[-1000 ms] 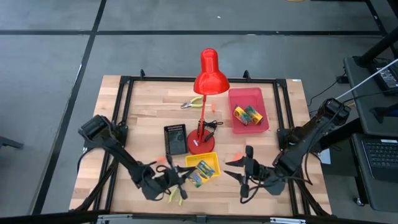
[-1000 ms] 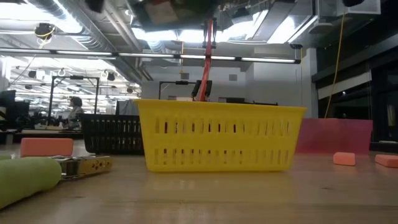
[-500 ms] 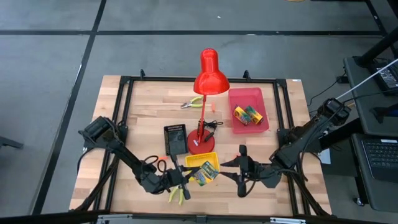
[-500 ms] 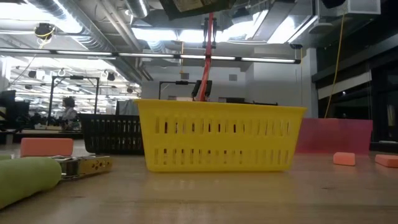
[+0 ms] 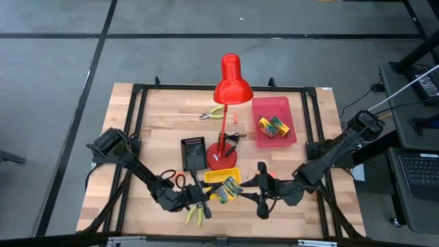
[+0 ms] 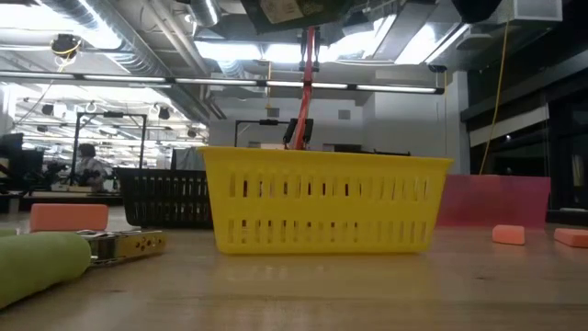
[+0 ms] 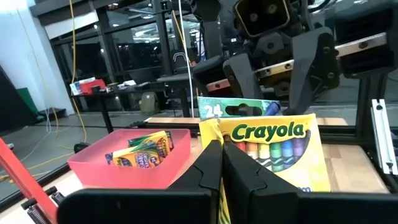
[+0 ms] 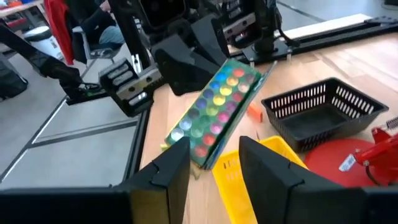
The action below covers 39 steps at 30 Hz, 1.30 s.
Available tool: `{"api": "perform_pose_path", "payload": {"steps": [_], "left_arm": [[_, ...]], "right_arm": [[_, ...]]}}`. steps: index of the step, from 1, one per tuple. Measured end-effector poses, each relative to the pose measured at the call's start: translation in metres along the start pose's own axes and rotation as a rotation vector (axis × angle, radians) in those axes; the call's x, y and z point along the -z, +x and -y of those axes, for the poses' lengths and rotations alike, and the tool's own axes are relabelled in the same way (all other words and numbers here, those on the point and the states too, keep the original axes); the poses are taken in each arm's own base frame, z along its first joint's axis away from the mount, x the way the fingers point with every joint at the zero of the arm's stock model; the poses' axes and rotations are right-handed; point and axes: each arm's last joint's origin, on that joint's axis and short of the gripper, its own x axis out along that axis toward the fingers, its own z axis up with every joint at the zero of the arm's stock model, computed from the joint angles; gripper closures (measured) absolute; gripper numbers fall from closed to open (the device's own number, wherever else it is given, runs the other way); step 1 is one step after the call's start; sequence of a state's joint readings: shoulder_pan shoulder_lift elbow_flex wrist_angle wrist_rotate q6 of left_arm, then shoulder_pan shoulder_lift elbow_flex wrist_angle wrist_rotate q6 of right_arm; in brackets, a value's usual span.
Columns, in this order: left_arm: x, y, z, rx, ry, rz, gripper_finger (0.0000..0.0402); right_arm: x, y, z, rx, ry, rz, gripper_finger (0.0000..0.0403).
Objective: Pick & Place School Supplies
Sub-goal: Put the crayon box into the pink bin
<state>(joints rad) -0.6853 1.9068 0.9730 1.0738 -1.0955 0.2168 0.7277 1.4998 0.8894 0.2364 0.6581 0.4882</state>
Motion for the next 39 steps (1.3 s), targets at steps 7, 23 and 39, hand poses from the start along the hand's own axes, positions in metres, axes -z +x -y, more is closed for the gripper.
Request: {"api": "perform_pose_path", "payload": {"steps": [7,23,39], "left_arm": [[0.000,0.000,0.000,0.019,-0.002,0.004,0.0400],[-0.018,-0.014,0.000,-0.027,0.091,0.029,0.0318],[-0.093,-0.055,0.008,-0.131,0.376,0.110,0.0252]], "right_arm": [[-0.001,0.000,0.000,0.000,-0.031,0.006,0.0355],[-0.001,-0.003,-0.003,0.027,-0.100,0.036,0.0400],[0.010,-0.041,0.082,0.742,-0.062,-0.114,0.0402]]}}
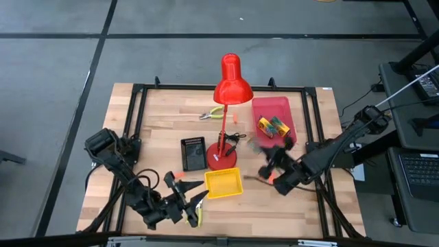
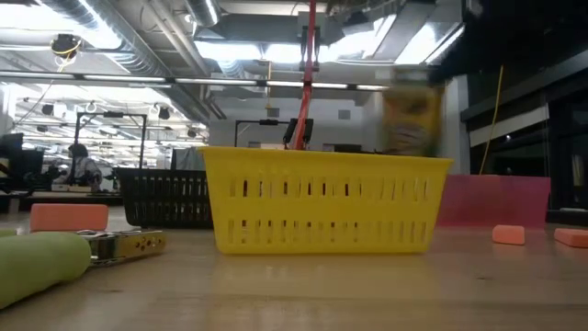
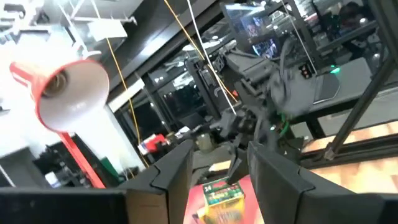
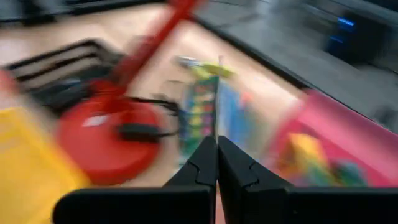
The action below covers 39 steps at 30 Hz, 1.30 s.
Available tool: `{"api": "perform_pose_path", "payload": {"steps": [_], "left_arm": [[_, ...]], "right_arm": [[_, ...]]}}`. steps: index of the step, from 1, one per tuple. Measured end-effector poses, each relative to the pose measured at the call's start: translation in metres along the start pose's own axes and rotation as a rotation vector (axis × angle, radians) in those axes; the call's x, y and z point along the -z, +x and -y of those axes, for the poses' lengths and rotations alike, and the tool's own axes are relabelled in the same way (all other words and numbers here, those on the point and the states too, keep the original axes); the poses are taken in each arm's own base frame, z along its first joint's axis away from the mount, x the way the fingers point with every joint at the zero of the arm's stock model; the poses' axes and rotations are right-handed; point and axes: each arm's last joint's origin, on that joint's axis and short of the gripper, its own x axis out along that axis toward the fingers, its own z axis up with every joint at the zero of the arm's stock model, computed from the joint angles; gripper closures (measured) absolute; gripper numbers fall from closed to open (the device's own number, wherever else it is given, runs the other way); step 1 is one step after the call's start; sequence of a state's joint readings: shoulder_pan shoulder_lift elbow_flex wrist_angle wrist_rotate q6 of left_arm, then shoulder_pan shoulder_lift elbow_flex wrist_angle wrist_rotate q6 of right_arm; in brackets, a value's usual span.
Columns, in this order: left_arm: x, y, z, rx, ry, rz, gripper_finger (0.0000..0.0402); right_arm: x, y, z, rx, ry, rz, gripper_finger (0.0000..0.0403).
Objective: Pick & Place School Supplies
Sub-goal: Put the crayon box into the pink bin
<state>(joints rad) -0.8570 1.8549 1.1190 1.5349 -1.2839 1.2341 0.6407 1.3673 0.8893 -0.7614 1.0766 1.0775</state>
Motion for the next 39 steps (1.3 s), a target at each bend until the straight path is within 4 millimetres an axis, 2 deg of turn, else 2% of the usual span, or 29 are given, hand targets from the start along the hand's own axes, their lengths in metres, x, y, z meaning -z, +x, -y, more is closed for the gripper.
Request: {"api": "perform_pose_path", "payload": {"steps": [3,7,18,23,30,39], "left_arm": [[-0.002,0.001,-0.001,-0.002,0.038,0.002,0.0257],[-0.003,0.002,-0.001,-0.003,0.052,0.009,0.0263],[-0.003,0.002,0.000,0.006,0.053,0.036,0.0274],[-0.004,0.000,0.000,0.011,0.056,0.038,0.0275],[-0.003,0.000,0.001,0.010,0.063,0.029,0.0275],[-0.003,0.000,0.001,0.010,0.063,0.028,0.0275]], "right_arm": [[0.002,0.000,0.022,0.120,0.080,0.001,0.0402],[-0.002,0.003,0.038,0.216,0.151,0.063,0.0402],[-0.022,0.044,0.074,0.508,0.183,0.085,0.0403],[-0.024,0.059,0.090,0.616,0.178,0.075,0.0403],[0.000,0.080,0.110,0.724,0.154,0.038,0.0403],[0.047,0.106,0.112,0.637,0.184,-0.036,0.0391]]}}
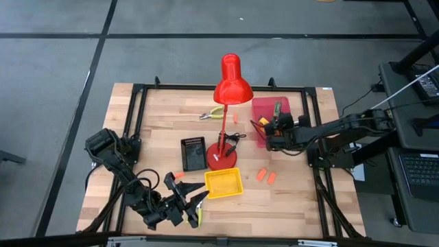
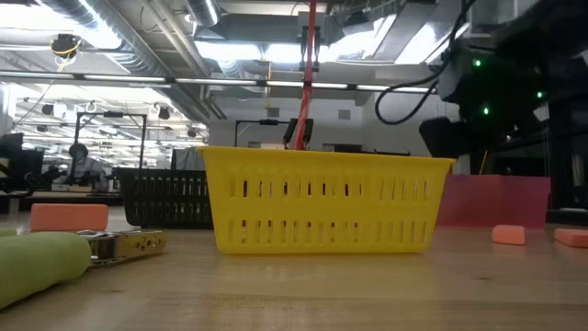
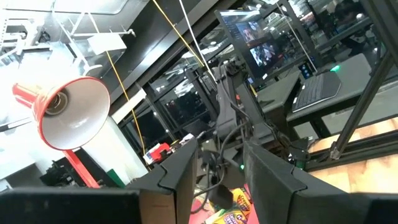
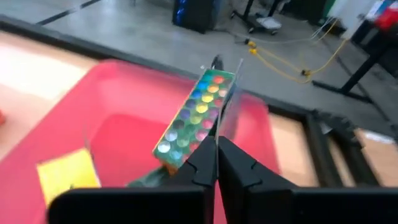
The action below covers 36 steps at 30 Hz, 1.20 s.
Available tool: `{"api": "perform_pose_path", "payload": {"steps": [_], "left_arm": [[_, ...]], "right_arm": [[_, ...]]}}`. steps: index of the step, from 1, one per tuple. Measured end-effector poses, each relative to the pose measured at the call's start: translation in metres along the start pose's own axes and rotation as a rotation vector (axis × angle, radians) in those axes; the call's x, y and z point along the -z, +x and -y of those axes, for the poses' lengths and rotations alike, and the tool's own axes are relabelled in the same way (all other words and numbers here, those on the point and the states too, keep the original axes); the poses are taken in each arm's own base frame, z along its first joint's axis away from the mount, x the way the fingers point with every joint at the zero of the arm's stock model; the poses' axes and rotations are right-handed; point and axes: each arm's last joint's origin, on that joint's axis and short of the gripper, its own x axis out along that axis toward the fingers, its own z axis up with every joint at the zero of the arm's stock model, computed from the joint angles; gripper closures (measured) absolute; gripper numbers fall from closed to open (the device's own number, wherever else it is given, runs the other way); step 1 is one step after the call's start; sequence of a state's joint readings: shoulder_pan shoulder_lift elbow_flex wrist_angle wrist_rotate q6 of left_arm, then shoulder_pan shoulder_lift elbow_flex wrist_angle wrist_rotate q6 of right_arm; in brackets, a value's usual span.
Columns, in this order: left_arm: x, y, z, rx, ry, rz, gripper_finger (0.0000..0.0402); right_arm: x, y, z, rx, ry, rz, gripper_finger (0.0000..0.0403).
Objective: Pick & Place School Supplies
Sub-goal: Put the crayon box into the pink bin, then put the orange eraser into the black bin
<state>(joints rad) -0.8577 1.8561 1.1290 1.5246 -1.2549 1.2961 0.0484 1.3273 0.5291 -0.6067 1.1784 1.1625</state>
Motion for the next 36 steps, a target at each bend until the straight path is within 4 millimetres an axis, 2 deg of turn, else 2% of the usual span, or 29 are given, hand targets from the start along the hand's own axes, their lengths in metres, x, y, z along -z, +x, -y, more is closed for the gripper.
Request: {"api": "perform_pose_path", "payload": {"steps": [6,10,15,21,25,28,31,36], "left_arm": [[0.000,0.000,0.000,-0.004,0.002,-0.015,0.0275],[0.003,0.001,-0.001,-0.022,0.015,-0.077,0.0274],[0.011,0.012,-0.002,-0.064,-0.004,-0.143,0.0274],[0.016,0.018,0.001,-0.085,-0.001,-0.195,0.0274],[0.023,0.020,0.010,-0.081,0.041,-0.235,0.0274],[0.034,0.023,0.020,-0.086,0.122,-0.291,0.0274],[0.041,0.024,0.027,-0.085,0.122,-0.302,0.0275],[0.032,0.017,0.019,-0.094,0.077,-0.307,0.0295]], "right_arm": [[0.007,0.000,-0.003,-0.051,0.013,-0.014,0.0328],[-0.003,-0.011,-0.009,-0.109,0.003,0.005,0.0287],[-0.029,-0.040,-0.015,-0.225,0.012,0.083,0.0255],[-0.060,-0.085,-0.020,-0.412,-0.014,0.151,0.0245],[-0.073,-0.114,-0.025,-0.600,-0.067,0.166,0.0244],[-0.077,-0.132,-0.029,-0.793,-0.107,0.159,0.0244],[-0.079,-0.148,-0.032,-0.995,-0.138,0.156,0.0244],[-0.080,-0.171,-0.034,-1.319,-0.178,0.143,0.0243]]}}
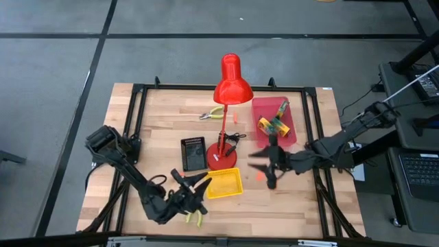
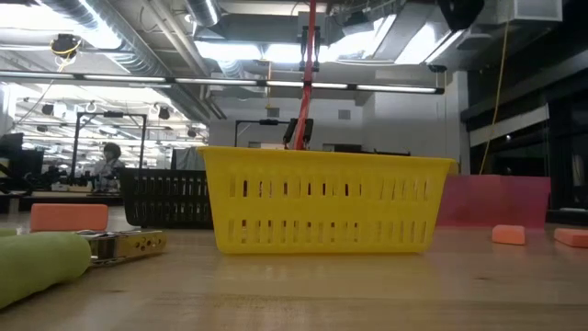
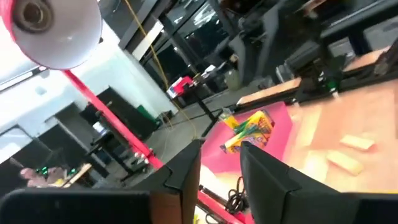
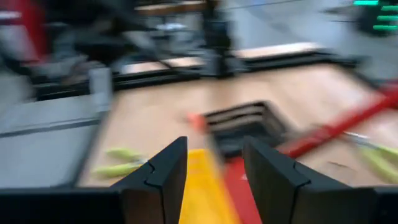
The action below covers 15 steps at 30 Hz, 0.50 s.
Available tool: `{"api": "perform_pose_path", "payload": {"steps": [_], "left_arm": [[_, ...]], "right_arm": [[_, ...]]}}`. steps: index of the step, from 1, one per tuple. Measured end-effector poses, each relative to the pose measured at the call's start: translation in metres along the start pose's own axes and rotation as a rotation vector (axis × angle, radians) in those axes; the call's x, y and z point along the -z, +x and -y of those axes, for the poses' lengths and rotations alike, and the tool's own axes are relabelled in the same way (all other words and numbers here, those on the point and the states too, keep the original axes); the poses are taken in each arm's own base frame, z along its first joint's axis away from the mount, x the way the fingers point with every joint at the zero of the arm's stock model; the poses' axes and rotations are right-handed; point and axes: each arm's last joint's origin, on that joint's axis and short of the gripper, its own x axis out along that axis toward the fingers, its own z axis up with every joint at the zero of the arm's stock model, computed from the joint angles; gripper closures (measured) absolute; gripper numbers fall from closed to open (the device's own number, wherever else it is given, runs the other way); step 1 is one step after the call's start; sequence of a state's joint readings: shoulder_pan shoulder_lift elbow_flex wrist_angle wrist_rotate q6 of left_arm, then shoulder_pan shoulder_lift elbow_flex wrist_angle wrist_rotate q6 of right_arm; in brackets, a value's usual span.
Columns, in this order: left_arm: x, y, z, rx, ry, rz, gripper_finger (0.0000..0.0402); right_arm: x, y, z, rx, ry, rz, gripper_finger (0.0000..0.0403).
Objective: Pick & Place School Supplies
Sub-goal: Put the orange eraser into the black bin
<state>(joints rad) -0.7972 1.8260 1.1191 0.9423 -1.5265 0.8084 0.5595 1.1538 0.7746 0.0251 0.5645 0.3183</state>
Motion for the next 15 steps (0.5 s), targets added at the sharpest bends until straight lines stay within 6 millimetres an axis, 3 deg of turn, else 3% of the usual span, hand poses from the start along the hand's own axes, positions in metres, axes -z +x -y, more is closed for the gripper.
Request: {"api": "perform_pose_path", "payload": {"steps": [3,6,9,12,15], "left_arm": [[-0.007,-0.011,-0.002,0.128,-0.025,0.116,0.0321],[-0.016,-0.018,-0.009,0.427,-0.061,0.299,0.0347],[-0.032,-0.014,-0.030,0.673,-0.153,0.421,0.0365],[-0.057,-0.011,-0.068,0.667,-0.208,0.496,0.0371],[-0.068,-0.008,-0.114,0.512,-0.172,0.293,0.0371]], "right_arm": [[-0.003,-0.005,-0.013,-0.193,-0.003,0.010,0.0243],[-0.006,-0.010,-0.024,-0.327,-0.019,0.047,0.0243],[-0.010,-0.017,-0.032,-0.386,-0.044,0.103,0.0243],[-0.011,-0.022,-0.039,-0.430,-0.088,0.144,0.0243],[-0.011,-0.029,-0.045,-0.473,-0.116,0.155,0.0243]]}}
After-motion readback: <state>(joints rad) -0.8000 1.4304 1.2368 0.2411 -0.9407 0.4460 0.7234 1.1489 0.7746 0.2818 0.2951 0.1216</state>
